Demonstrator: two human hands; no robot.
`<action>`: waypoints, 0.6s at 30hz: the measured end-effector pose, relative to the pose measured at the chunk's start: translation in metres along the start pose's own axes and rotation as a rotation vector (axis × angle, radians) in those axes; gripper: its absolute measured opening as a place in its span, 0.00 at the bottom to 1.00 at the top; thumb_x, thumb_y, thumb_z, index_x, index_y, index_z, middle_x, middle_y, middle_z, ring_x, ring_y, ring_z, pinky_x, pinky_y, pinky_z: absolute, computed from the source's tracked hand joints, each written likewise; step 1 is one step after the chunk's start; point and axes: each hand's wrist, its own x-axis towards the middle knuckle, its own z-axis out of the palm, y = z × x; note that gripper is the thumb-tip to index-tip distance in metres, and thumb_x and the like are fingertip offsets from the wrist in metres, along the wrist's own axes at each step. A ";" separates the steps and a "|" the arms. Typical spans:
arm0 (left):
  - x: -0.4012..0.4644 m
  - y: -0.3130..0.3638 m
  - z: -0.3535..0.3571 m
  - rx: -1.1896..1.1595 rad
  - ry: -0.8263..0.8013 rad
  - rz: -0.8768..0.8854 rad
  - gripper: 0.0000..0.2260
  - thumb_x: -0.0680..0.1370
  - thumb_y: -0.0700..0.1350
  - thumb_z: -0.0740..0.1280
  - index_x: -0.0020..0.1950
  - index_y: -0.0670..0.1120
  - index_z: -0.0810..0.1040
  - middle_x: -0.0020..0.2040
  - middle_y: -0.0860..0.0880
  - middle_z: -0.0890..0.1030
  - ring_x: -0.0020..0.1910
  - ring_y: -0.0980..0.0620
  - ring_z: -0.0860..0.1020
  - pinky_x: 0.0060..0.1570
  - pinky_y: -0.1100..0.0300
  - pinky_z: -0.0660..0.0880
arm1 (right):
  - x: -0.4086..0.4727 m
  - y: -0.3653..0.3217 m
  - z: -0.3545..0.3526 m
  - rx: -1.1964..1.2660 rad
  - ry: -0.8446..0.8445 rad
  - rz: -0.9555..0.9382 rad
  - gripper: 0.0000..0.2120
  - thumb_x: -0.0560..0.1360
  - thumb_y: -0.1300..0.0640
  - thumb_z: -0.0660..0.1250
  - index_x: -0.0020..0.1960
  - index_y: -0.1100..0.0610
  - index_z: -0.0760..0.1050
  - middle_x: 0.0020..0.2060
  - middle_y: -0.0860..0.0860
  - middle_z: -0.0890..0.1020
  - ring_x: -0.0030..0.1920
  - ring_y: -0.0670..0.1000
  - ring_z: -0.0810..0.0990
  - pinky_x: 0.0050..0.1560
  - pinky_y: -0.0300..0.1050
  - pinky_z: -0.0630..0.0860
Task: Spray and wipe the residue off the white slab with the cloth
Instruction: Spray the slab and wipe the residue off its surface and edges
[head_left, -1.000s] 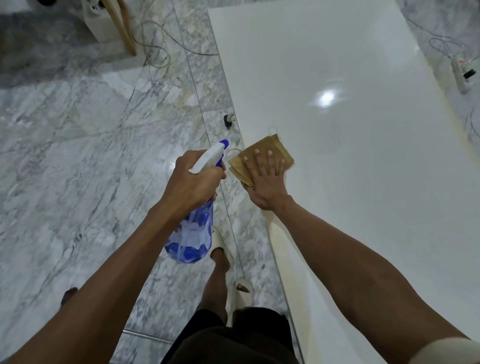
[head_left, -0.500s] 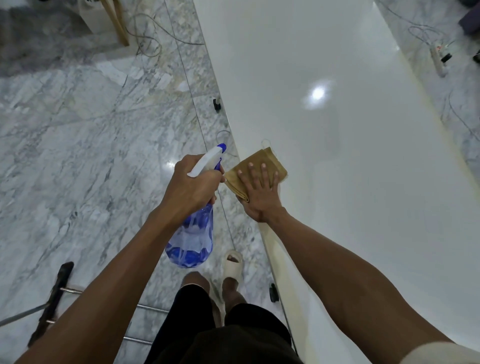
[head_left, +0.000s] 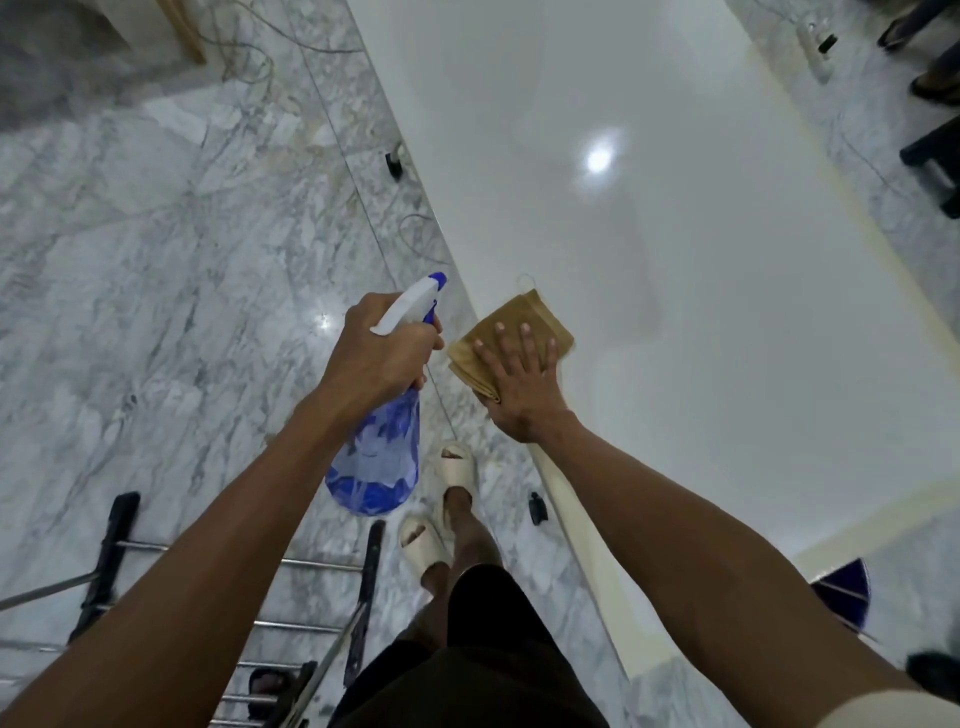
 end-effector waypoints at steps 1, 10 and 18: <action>-0.009 -0.005 0.006 0.002 -0.009 -0.001 0.07 0.71 0.36 0.62 0.39 0.41 0.80 0.41 0.40 0.86 0.22 0.53 0.76 0.32 0.54 0.79 | -0.013 -0.001 0.003 -0.007 0.004 0.010 0.37 0.75 0.33 0.39 0.82 0.46 0.45 0.82 0.53 0.43 0.80 0.63 0.38 0.74 0.70 0.35; -0.087 -0.038 0.062 0.030 -0.068 -0.006 0.06 0.71 0.35 0.63 0.37 0.41 0.79 0.44 0.34 0.85 0.20 0.54 0.75 0.27 0.59 0.76 | -0.112 -0.003 0.025 0.027 0.024 0.025 0.34 0.74 0.36 0.53 0.74 0.52 0.72 0.73 0.59 0.71 0.72 0.69 0.69 0.66 0.78 0.61; -0.146 -0.057 0.106 0.024 -0.016 -0.040 0.07 0.72 0.33 0.62 0.41 0.38 0.80 0.45 0.34 0.85 0.20 0.55 0.75 0.26 0.61 0.76 | -0.180 0.008 0.056 0.012 0.001 0.004 0.35 0.73 0.34 0.54 0.75 0.49 0.63 0.73 0.58 0.73 0.71 0.68 0.71 0.69 0.72 0.57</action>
